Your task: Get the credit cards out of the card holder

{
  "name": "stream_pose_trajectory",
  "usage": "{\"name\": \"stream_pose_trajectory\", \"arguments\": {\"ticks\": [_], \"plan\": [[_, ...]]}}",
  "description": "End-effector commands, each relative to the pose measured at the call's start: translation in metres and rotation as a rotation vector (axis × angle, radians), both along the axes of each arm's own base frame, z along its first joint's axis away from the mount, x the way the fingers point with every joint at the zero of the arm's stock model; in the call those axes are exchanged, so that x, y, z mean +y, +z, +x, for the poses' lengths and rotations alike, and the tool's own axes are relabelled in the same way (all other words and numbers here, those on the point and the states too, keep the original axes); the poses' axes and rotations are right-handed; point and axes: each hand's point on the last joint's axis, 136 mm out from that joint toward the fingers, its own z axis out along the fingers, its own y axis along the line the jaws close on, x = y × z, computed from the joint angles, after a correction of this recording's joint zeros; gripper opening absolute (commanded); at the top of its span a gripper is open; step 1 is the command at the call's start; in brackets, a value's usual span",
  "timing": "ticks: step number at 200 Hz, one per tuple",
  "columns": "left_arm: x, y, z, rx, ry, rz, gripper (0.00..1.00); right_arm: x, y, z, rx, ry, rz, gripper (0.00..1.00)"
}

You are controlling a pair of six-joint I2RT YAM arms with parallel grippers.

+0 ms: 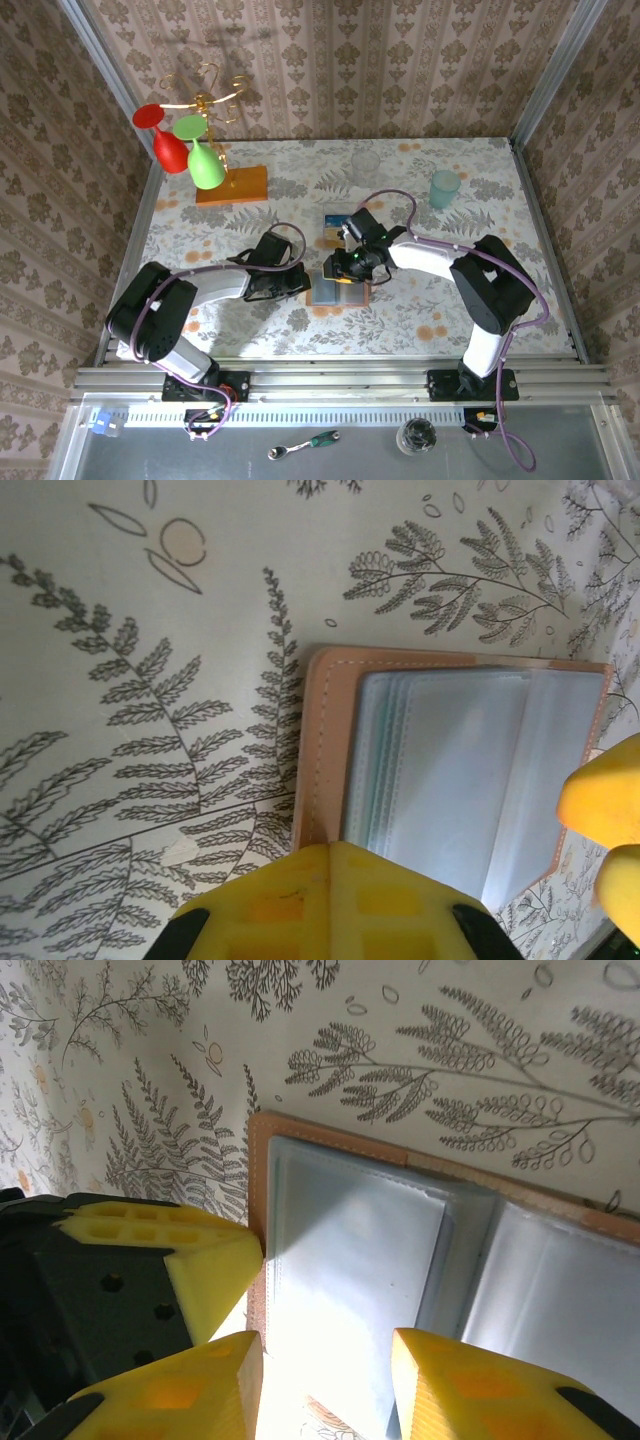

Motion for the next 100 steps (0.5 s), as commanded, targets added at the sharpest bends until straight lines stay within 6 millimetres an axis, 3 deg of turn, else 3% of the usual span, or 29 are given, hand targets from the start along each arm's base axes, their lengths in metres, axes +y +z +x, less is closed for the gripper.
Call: {"name": "stream_pose_trajectory", "arguments": {"ticks": [1,100], "plan": [[0.006,-0.010,-0.006,0.024,0.014,0.032,0.01,0.009,0.005,-0.008,0.024,-0.004,0.056,0.41],[0.009,-0.016,-0.012,0.039,0.013,0.042,0.00,0.021,-0.006,-0.016,0.070,-0.001,0.067,0.40]]}}
